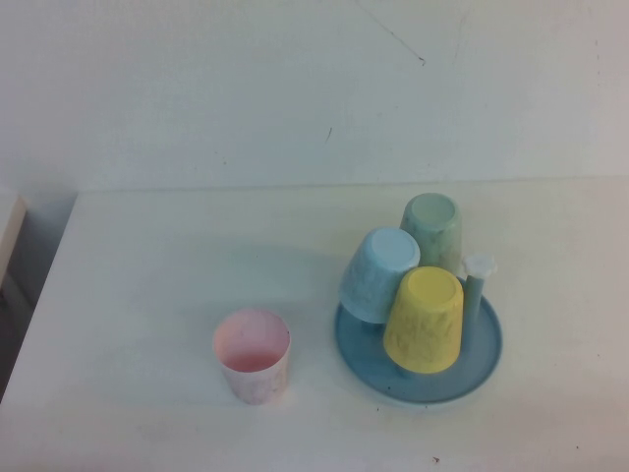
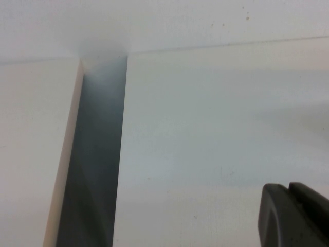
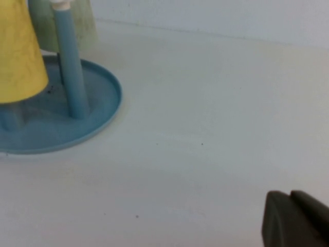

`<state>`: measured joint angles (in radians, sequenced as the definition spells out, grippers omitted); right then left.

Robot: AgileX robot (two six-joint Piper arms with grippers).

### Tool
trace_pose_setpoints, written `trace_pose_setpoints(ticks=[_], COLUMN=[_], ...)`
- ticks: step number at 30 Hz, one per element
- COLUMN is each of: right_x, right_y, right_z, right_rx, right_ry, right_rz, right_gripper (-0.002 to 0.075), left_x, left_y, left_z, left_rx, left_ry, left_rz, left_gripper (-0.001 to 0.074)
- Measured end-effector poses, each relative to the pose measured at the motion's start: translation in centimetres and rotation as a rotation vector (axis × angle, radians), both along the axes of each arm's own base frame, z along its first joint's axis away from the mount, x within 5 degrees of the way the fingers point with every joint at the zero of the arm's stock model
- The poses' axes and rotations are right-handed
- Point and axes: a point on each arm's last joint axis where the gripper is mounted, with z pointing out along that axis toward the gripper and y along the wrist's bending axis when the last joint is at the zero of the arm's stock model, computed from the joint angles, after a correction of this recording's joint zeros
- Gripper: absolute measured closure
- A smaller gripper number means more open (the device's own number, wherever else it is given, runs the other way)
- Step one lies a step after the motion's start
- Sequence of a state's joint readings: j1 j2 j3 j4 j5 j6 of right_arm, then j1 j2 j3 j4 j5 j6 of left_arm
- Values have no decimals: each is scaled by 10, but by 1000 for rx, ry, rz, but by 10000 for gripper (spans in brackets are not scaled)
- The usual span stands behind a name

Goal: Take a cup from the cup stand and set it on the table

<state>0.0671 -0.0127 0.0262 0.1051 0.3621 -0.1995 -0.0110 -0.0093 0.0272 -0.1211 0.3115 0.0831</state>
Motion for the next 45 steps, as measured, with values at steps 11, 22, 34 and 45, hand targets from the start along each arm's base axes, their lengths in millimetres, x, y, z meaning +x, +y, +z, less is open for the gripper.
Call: trace_pose_setpoints(ticks=[11,22,34,45], right_x=[0,1,-1,96], right_y=[18,16,13,23], right_z=[15,19,112,214], right_rx=[675,594,251,-202], right_ry=[-20,-92,-302,169], right_rz=[9,35,101,294], right_gripper=[729,729,729,729], left_x=[0,0,0,0], left_y=[0,0,0,0], left_z=[0,0,0,0], left_rx=[0,0,0,0], left_ry=[0,0,0,0], left_rz=[0,0,0,0], left_gripper=[738,738,738,738])
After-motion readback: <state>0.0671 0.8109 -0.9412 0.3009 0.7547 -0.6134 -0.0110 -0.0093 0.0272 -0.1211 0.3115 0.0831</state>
